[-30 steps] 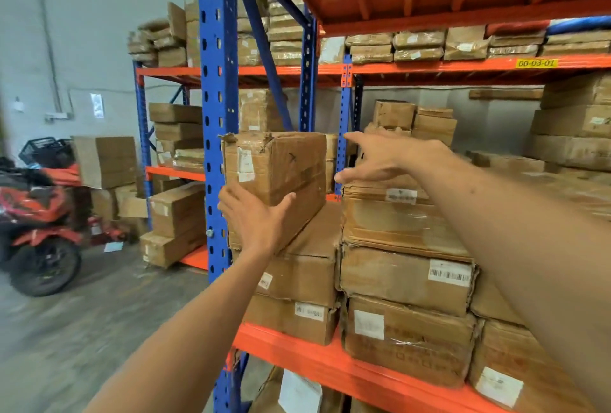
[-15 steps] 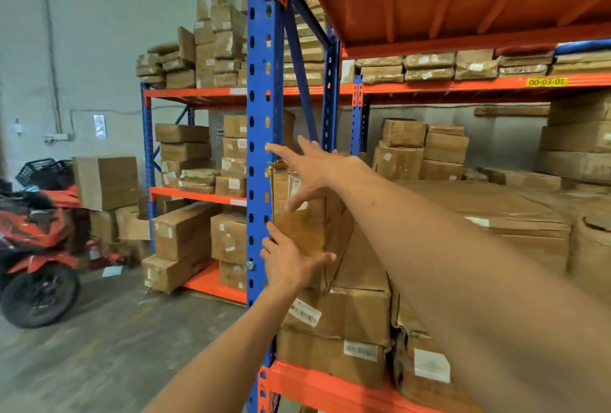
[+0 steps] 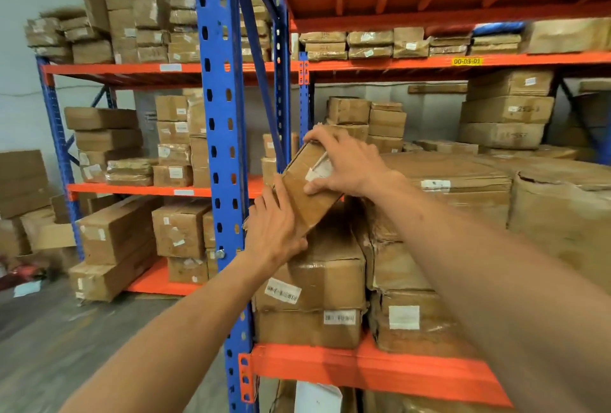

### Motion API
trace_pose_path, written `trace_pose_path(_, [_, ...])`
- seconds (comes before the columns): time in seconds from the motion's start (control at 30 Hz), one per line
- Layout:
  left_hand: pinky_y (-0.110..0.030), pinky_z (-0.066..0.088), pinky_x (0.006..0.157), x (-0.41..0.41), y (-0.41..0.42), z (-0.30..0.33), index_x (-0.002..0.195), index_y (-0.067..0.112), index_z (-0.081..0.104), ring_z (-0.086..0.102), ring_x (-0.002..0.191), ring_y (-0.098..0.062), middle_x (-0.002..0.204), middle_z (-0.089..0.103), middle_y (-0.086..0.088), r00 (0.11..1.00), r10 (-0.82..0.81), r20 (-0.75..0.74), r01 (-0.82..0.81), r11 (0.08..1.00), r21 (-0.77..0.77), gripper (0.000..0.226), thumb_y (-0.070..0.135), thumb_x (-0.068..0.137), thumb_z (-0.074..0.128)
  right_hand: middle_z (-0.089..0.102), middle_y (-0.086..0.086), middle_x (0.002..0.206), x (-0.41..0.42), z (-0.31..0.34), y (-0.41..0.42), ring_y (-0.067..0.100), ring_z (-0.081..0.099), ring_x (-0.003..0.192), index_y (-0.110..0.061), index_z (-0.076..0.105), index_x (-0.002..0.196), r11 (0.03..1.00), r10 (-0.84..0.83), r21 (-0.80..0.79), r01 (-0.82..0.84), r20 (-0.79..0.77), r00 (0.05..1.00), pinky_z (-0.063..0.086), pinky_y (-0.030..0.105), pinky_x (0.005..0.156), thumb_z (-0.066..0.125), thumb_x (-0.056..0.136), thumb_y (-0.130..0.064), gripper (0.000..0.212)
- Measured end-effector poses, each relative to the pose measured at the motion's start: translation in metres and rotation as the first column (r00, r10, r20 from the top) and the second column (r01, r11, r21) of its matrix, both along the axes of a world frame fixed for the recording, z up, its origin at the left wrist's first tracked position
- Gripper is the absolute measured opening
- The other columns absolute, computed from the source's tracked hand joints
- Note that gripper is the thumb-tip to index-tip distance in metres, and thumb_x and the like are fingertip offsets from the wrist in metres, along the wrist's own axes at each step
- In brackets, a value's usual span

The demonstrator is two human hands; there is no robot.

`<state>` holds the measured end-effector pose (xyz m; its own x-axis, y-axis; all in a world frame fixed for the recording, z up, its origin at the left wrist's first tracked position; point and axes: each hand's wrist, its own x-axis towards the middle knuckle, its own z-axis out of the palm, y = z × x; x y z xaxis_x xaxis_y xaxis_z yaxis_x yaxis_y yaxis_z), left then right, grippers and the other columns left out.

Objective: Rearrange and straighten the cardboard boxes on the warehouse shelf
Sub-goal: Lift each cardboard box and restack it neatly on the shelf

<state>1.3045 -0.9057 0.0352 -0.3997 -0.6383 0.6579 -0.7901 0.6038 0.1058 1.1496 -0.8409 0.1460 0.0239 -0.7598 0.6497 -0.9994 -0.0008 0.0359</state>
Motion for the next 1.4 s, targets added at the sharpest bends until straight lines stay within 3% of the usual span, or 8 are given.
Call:
trace_pose_path(0.13, [-0.043, 0.046, 0.097, 0.004, -0.001, -0.010, 0.155, -0.003, -0.002, 0.048, 0.118, -0.039, 0.139, 0.037, -0.025, 0.994, 0.013, 0.113, -0.008, 0.999, -0.048, 0.136, 0.050, 0.065, 0.084, 0.046, 0.005, 0.144, -0.005, -0.025, 0.006, 0.033, 0.049, 0.127, -0.046, 0.035, 0.136, 0.999, 0.028, -0.023, -0.026, 0.126, 0.992, 0.042, 0.051, 0.090, 0.085, 0.060, -0.066, 0.093])
trace_pose_path(0.23, [-0.044, 0.046, 0.097, 0.004, -0.002, -0.017, 0.154, -0.006, 0.000, 0.048, 0.117, -0.040, 0.138, 0.038, -0.027, 0.977, 0.069, 0.200, -0.046, 0.992, -0.118, 0.132, 0.051, 0.067, 0.080, 0.046, 0.002, 0.144, -0.011, -0.044, 0.008, 0.032, 0.052, 0.123, -0.049, 0.035, 0.134, 0.996, 0.056, -0.077, -0.041, 0.198, 0.979, 0.037, 0.042, 0.080, 0.085, 0.060, -0.065, 0.091])
trace_pose_path(0.37, [-0.049, 0.044, 0.100, 0.002, -0.006, -0.022, 0.152, -0.008, -0.006, 0.046, 0.120, -0.043, 0.141, 0.036, -0.031, 0.951, 0.113, 0.288, -0.060, 0.981, -0.185, 0.128, 0.053, 0.072, 0.073, 0.045, 0.004, 0.138, -0.012, -0.065, 0.012, 0.033, 0.056, 0.115, -0.053, 0.034, 0.134, 0.992, 0.048, -0.125, -0.008, 0.321, 0.946, 0.044, 0.043, 0.084, 0.085, 0.060, -0.066, 0.091])
trace_pose_path(0.73, [-0.056, 0.039, 0.105, 0.007, -0.002, -0.025, 0.151, -0.014, -0.010, 0.043, 0.124, -0.049, 0.142, 0.035, -0.034, 0.884, 0.172, 0.435, -0.030, 0.949, -0.313, 0.104, 0.045, 0.094, 0.054, 0.046, 0.010, 0.129, -0.007, -0.086, 0.023, 0.037, 0.062, 0.101, -0.044, 0.034, 0.135, 0.986, -0.087, -0.099, 0.133, 0.379, 0.921, 0.048, 0.045, 0.084, 0.083, 0.063, -0.069, 0.091])
trace_pose_path(1.07, [-0.057, 0.042, 0.102, 0.006, -0.009, -0.013, 0.152, -0.010, -0.009, 0.042, 0.123, -0.045, 0.142, 0.033, -0.031, 0.862, 0.140, 0.487, 0.010, 0.956, -0.293, 0.132, 0.058, 0.074, 0.073, 0.049, 0.014, 0.132, -0.009, -0.082, 0.021, 0.040, 0.057, 0.111, -0.046, 0.033, 0.133, 0.987, -0.091, -0.081, 0.142, 0.450, 0.888, 0.045, 0.046, 0.087, 0.086, 0.059, -0.067, 0.093])
trace_pose_path(1.27, [-0.062, 0.040, 0.100, 0.020, -0.020, -0.028, 0.155, -0.007, -0.004, 0.042, 0.127, -0.048, 0.144, 0.035, -0.035, 0.742, 0.144, 0.655, 0.207, 0.880, -0.428, 0.104, 0.040, 0.091, 0.061, 0.053, 0.012, 0.136, -0.004, -0.152, 0.044, 0.035, 0.056, 0.118, -0.038, 0.035, 0.132, 0.986, -0.062, -0.081, 0.145, 0.628, 0.776, 0.049, 0.048, 0.093, 0.084, 0.067, -0.062, 0.085])
trace_pose_path(1.33, [-0.059, 0.040, 0.101, 0.020, -0.033, -0.023, 0.157, -0.004, -0.004, 0.042, 0.127, -0.045, 0.146, 0.035, -0.032, 0.743, 0.113, 0.660, 0.249, 0.868, -0.429, 0.103, 0.042, 0.092, 0.061, 0.059, 0.013, 0.130, -0.003, -0.155, 0.037, 0.036, 0.058, 0.114, -0.035, 0.037, 0.134, 0.977, -0.115, -0.073, 0.199, 0.603, 0.790, 0.050, 0.048, 0.091, 0.079, 0.072, -0.065, 0.081])
trace_pose_path(1.4, [-0.054, 0.038, 0.105, 0.019, -0.042, -0.014, 0.157, 0.001, -0.009, 0.039, 0.127, -0.041, 0.147, 0.031, -0.026, 0.719, 0.079, 0.691, 0.258, 0.892, -0.370, 0.124, 0.056, 0.081, 0.072, 0.067, 0.012, 0.113, -0.006, -0.136, 0.030, 0.034, 0.065, 0.100, -0.032, 0.039, 0.129, 0.963, -0.256, 0.037, 0.266, 0.429, 0.866, 0.052, 0.044, 0.082, 0.073, 0.072, -0.074, 0.078])
